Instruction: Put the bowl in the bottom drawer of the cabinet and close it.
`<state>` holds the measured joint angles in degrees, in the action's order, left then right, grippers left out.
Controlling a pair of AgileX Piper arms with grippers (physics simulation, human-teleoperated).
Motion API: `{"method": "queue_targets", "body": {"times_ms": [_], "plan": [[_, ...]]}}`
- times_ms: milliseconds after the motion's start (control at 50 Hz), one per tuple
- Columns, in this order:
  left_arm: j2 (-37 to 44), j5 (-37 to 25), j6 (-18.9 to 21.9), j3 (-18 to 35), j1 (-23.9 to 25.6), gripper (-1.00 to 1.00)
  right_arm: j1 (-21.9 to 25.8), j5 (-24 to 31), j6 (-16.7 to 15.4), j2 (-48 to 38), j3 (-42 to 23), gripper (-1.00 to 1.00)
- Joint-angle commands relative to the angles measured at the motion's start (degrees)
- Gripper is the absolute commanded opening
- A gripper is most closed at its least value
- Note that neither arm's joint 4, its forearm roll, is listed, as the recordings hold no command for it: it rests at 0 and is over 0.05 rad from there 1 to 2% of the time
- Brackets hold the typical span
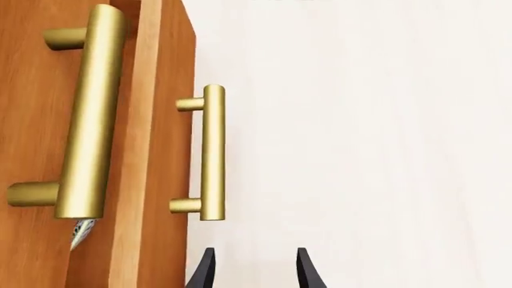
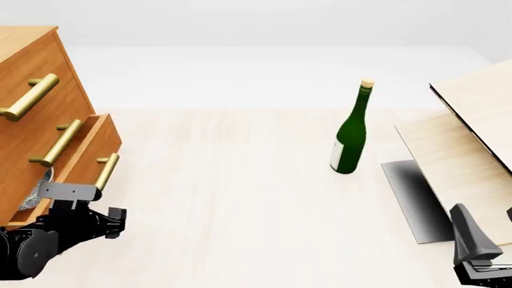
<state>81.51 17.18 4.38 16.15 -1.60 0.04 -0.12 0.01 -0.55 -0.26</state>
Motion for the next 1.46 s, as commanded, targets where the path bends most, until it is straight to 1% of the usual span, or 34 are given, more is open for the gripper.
{"method": "queue_targets", "body": {"times_ms": [20, 140, 240, 440, 540, 660, 680, 800, 840, 880, 920, 960, 980, 1060, 1080, 1120, 1140, 1180, 1200, 1360, 1400, 1460], "plan": [[-0.5, 0.1, -0.6, -0.4, -2.7, 1.0, 0.0, 0.0, 0.0, 0.1, 0.0, 1.0], [-1.7, -1.1, -1.7, 0.1, -4.6, 1.0, 0.0, 0.0, 0.0, 0.0, 0.0, 1.0], [-1.1, -0.3, -1.4, -0.1, -6.2, 1.0, 0.0, 0.0, 0.0, 0.1, 0.0, 1.0], [-0.5, -0.8, -2.5, 0.9, -7.5, 1.0, 0.0, 0.0, 0.0, 0.1, 0.0, 1.0], [0.2, -0.2, -2.7, 1.0, -9.2, 1.0, 0.0, 0.0, 0.0, 0.1, 0.0, 1.0], [0.5, -0.5, -3.4, 1.4, -9.9, 1.0, 0.0, 0.0, 0.0, 0.0, 0.0, 1.0], [1.2, -0.9, -4.6, 2.0, -10.5, 1.0, 0.0, 0.0, 0.0, 0.1, 0.0, 1.0], [1.5, -1.3, -5.8, 2.6, -11.3, 1.0, 0.0, 0.0, 0.0, 0.1, 0.0, 1.0], [2.1, -1.6, -6.9, 3.0, -12.6, 1.0, 0.0, 0.0, 0.0, 0.1, 0.0, 1.0], [1.7, -1.6, -6.4, 3.0, -13.0, 1.0, 0.0, 0.0, 0.0, 0.1, 0.0, 1.0], [2.0, -1.7, -7.1, 3.4, -14.8, 1.0, 0.0, 0.0, 0.0, 0.1, 0.0, 1.0], [2.1, -1.6, -6.9, 3.5, -15.9, 1.0, 0.0, 0.0, 0.0, 0.1, 0.0, 1.0], [2.4, -1.5, -6.6, 3.7, -17.3, 1.0, 0.0, 0.0, 0.0, 0.1, 0.0, 1.0], [2.3, -1.5, -6.7, 3.8, -17.6, 1.0, 0.0, 0.0, 0.0, 0.1, 0.0, 1.0], [2.6, -1.3, -6.3, 4.2, -20.0, 1.0, 0.0, 0.0, 0.0, 0.1, 0.0, 1.0], [2.8, -1.2, -6.2, 4.2, -21.0, 1.0, 0.0, 0.0, 0.0, 0.1, 0.0, 1.0], [3.4, -1.0, -5.4, 4.5, -23.1, 1.0, 0.0, 0.0, 0.0, 0.1, 0.0, 1.0], [3.6, -0.8, -5.1, 4.7, -23.7, 1.0, 0.0, 0.0, 0.0, 0.1, 0.0, 1.0], [3.5, -0.6, -4.4, 4.6, -25.1, 1.0, 0.0, 0.0, 0.0, 0.1, 0.0, 1.0], [3.9, -0.3, -4.1, 4.7, -25.3, 1.0, 0.0, 0.0, 0.0, 0.1, 0.0, 1.0], [3.8, 0.0, -3.5, 4.6, -25.8, 1.0, 0.0, 0.0, 0.0, 0.1, 0.0, 1.0], [4.0, 0.0, -3.8, 4.7, -24.8, 1.0, 0.0, 0.0, 0.0, 0.1, 0.0, 1.0]]}}
